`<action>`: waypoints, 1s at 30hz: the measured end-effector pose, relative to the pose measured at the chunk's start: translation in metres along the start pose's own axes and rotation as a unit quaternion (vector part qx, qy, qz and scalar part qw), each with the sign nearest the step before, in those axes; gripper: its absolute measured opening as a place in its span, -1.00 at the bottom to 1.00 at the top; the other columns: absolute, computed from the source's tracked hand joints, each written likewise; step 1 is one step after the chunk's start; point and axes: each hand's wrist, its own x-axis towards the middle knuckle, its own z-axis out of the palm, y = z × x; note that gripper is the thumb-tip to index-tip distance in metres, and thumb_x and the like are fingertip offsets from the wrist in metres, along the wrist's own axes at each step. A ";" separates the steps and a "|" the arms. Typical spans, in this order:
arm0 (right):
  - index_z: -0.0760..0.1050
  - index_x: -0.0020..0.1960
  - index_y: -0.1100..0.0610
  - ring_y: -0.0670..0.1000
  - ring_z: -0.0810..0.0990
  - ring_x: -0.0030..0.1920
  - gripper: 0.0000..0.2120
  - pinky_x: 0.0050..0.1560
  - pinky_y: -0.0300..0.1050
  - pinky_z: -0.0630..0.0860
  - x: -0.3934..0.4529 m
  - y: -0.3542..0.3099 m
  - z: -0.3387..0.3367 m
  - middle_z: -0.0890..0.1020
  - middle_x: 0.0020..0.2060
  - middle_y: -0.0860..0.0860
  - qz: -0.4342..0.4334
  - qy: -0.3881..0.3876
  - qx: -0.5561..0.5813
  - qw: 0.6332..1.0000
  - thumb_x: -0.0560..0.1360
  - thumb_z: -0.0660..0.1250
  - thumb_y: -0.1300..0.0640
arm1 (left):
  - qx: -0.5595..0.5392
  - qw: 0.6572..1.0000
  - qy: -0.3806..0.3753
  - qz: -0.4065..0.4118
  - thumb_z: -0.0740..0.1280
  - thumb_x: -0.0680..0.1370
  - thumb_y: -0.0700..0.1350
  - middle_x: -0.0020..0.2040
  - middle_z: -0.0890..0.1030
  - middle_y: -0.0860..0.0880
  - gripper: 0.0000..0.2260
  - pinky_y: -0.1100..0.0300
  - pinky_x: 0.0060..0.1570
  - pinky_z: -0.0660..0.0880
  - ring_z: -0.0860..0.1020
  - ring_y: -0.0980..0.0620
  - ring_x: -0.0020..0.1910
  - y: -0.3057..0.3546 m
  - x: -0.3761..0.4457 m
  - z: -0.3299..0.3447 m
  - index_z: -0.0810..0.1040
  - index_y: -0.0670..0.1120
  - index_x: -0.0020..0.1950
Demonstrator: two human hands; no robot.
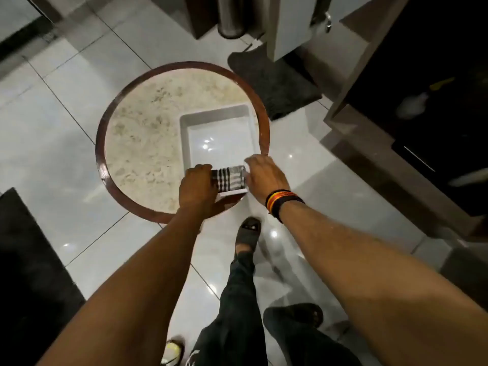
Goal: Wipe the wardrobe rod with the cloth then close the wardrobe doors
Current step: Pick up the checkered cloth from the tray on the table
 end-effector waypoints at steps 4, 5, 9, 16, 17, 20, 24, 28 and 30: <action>0.51 0.26 0.20 0.23 0.55 0.20 -0.70 0.15 0.14 0.57 0.023 -0.013 0.038 0.61 0.15 0.18 -0.004 -0.116 -0.005 0.993 0.55 0.20 0.28 | 0.002 0.997 -0.071 -0.006 0.30 0.54 -0.25 0.00 0.66 -0.20 -0.83 -0.04 -0.06 0.58 0.63 -0.24 0.00 -0.031 0.026 0.018 0.61 -0.21 0.08; 0.50 0.27 0.20 0.23 0.53 0.21 -0.69 0.15 0.12 0.56 0.029 -0.012 0.046 0.60 0.16 0.18 -0.006 -0.125 -0.013 0.992 0.55 0.22 0.29 | 0.006 0.996 -0.086 0.005 0.33 0.54 -0.24 0.03 0.65 -0.20 -0.82 -0.05 -0.03 0.59 0.63 -0.23 0.03 -0.032 0.033 0.022 0.61 -0.21 0.12; 0.45 0.27 0.21 0.21 0.45 0.27 -0.70 0.07 0.08 0.51 0.053 -0.011 0.063 0.57 0.16 0.17 0.000 -0.133 -0.079 0.988 0.54 0.26 0.30 | 0.071 0.991 -0.101 0.046 0.44 0.52 -0.17 0.21 0.61 -0.18 -0.63 -0.05 0.10 0.56 0.59 -0.20 0.16 -0.030 0.051 0.035 0.54 -0.18 0.31; 0.52 0.22 0.22 0.20 0.46 0.24 -0.72 0.12 0.06 0.50 0.070 -0.009 0.068 0.52 0.18 0.17 0.010 -0.112 -0.103 0.988 0.51 0.36 0.28 | 0.224 0.965 -0.096 0.100 0.38 0.57 -0.06 0.13 0.59 -0.17 -0.71 0.02 0.12 0.48 0.52 -0.16 0.15 -0.041 0.064 0.039 0.60 -0.16 0.24; 0.53 0.20 0.22 0.20 0.47 0.23 -0.74 0.12 0.06 0.49 0.068 -0.009 0.067 0.52 0.17 0.17 0.007 -0.102 -0.096 0.990 0.51 0.35 0.25 | 0.222 0.965 -0.095 0.106 0.35 0.58 -0.04 0.14 0.59 -0.18 -0.70 0.01 0.12 0.47 0.51 -0.17 0.17 -0.041 0.064 0.035 0.59 -0.17 0.24; 0.53 0.13 0.19 0.18 0.50 0.18 -0.79 0.07 0.05 0.51 0.052 -0.008 0.048 0.55 0.12 0.15 0.032 -0.085 0.011 0.996 0.50 0.34 0.19 | 0.126 0.983 -0.096 0.093 0.28 0.57 0.04 0.12 0.58 -0.19 -0.65 -0.03 0.07 0.50 0.52 -0.18 0.13 -0.037 0.054 0.012 0.58 -0.17 0.22; 0.47 -0.01 0.08 0.13 0.63 -0.05 -0.85 -0.03 0.01 0.62 0.020 -0.002 0.006 0.65 -0.08 0.08 0.134 -0.052 0.222 0.964 0.44 0.37 0.16 | -0.082 0.989 -0.121 0.034 0.29 0.51 0.12 -0.09 0.65 -0.15 -0.70 0.03 -0.17 0.56 0.61 -0.15 -0.13 -0.020 0.031 -0.020 0.55 -0.08 0.08; 0.48 0.08 0.10 0.08 0.63 -0.07 -0.73 -0.07 -0.04 0.61 -0.019 0.015 -0.063 0.66 -0.04 0.06 0.214 0.044 0.326 0.920 0.45 0.40 0.02 | -0.211 0.974 -0.077 0.020 0.36 0.51 0.03 -0.08 0.70 -0.08 -0.86 0.06 -0.09 0.60 0.64 -0.08 -0.11 0.041 0.009 -0.053 0.57 0.03 0.02; 0.49 0.08 0.11 0.12 0.67 -0.09 -0.72 -0.11 0.05 0.68 -0.039 0.030 -0.105 0.67 -0.02 0.11 0.254 0.103 0.387 0.880 0.45 0.42 0.01 | -0.267 0.962 -0.056 0.031 0.39 0.49 0.01 -0.05 0.71 -0.04 -0.86 0.09 -0.02 0.60 0.66 -0.05 -0.06 0.085 -0.001 -0.070 0.61 0.04 0.03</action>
